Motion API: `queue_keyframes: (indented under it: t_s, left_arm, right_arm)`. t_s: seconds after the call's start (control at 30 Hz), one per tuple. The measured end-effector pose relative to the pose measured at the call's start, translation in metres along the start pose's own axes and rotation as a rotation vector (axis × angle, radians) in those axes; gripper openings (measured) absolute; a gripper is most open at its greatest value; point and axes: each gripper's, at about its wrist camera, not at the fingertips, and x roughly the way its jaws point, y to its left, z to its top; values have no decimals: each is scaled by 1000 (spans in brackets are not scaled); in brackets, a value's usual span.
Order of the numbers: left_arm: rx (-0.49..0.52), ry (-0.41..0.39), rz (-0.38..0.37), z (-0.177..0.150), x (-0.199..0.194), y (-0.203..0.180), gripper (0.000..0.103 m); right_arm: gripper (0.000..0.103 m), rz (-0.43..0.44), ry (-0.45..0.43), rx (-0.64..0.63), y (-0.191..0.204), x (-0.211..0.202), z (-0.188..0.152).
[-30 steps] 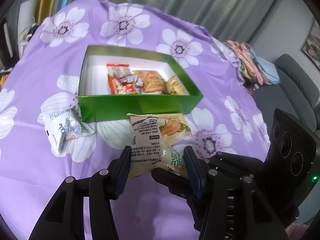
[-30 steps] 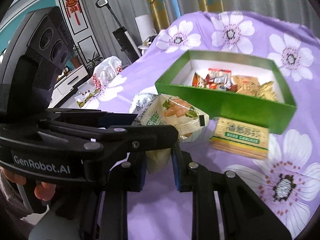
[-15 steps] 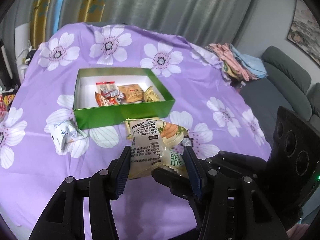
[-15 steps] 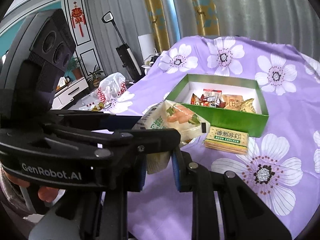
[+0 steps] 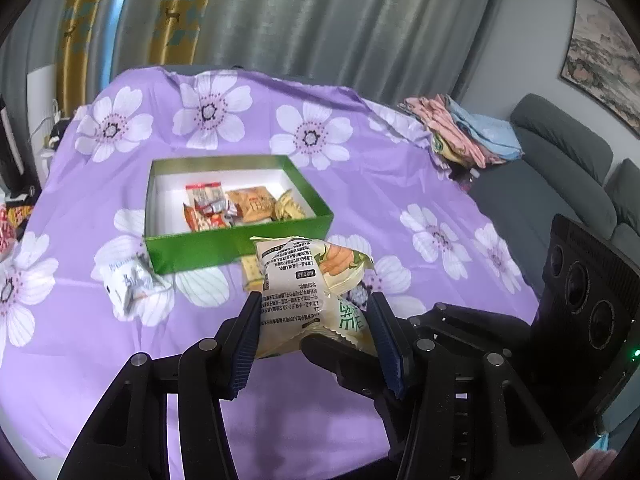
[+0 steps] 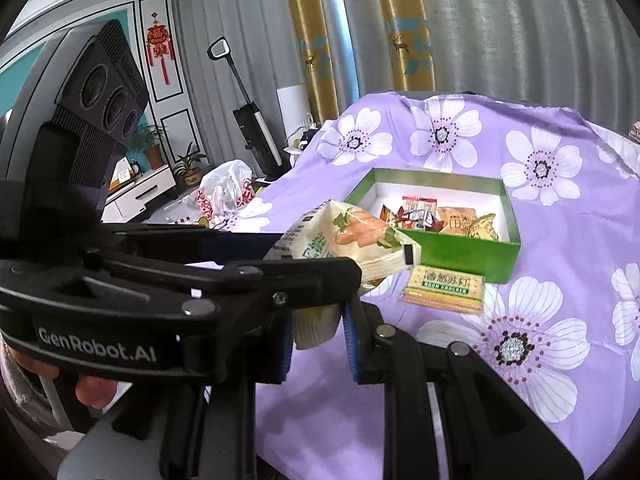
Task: Organize snacks
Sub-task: 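Lift the cream bag and carry it over the green box, then lower the cream bag into the box and open the left gripper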
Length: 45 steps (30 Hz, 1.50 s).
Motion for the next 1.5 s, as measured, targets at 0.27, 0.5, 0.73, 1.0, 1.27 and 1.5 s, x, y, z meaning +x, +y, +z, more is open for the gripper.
queue_keyframes:
  t_s: [0.27,0.5,0.73,1.0,1.27,1.5]
  left_arm:
    - [20,-41,4,27,3,3,53]
    - [32,-65,13,51,13,11,53]
    - [31,-74,16,74,28,22,53]
    - [36,-82,22,100,51,35,53]
    - [-5,-45,29,116,92,59,53]
    - [-53,8,35,119,129,81,53]
  right_arm:
    - [22,-20,-39,-7,-8,8,23]
    - [22,-30,-61,-7,-20,20,44]
    - [22,-37,-68,-10,-31,37,60]
    - [22,-51,-72,-8,-47,61,82]
    - [22,-47,-33,17,-74,101,90]
    - [22,-18,9,61,-98,136,88]
